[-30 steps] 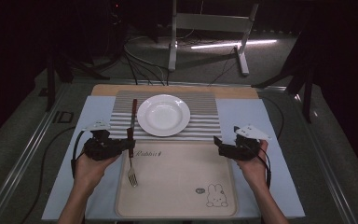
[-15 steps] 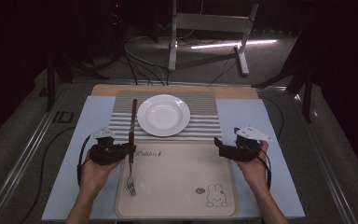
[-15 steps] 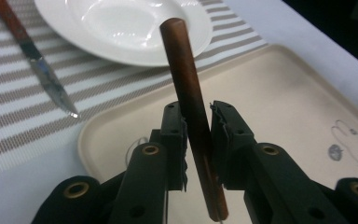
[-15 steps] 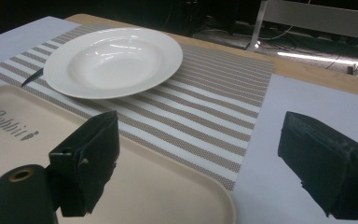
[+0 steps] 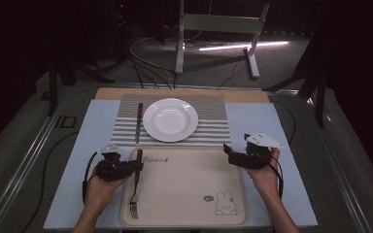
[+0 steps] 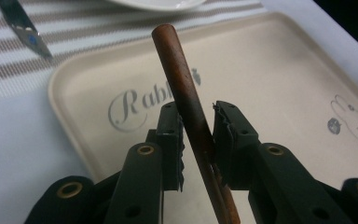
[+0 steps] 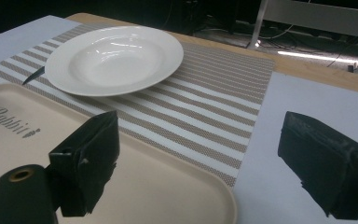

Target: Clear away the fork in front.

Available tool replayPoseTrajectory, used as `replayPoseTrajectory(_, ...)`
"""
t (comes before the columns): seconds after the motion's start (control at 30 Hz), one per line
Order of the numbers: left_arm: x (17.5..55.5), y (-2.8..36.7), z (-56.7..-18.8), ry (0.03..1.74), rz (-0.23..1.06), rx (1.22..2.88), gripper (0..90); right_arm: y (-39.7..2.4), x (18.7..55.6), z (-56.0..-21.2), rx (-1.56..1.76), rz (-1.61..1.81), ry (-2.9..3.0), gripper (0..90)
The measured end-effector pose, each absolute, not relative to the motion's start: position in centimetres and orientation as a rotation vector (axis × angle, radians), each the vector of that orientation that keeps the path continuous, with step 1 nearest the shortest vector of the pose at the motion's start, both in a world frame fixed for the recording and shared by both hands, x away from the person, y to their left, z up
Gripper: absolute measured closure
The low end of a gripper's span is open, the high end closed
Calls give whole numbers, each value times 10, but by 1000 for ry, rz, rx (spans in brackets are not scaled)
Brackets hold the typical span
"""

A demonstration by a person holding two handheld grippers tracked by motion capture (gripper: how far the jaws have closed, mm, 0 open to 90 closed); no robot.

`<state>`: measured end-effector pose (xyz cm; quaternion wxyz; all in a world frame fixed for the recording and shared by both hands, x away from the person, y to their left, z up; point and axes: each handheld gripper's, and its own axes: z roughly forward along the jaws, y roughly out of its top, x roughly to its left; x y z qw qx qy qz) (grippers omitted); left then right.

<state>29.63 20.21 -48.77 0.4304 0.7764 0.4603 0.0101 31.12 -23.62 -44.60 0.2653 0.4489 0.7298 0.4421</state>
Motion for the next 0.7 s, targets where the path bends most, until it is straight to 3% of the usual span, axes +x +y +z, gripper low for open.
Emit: replayPoseTrajectory(0.7,300,209,-504,1269,65,1988,668,-239,309,-446,1218,1202,1966,130)
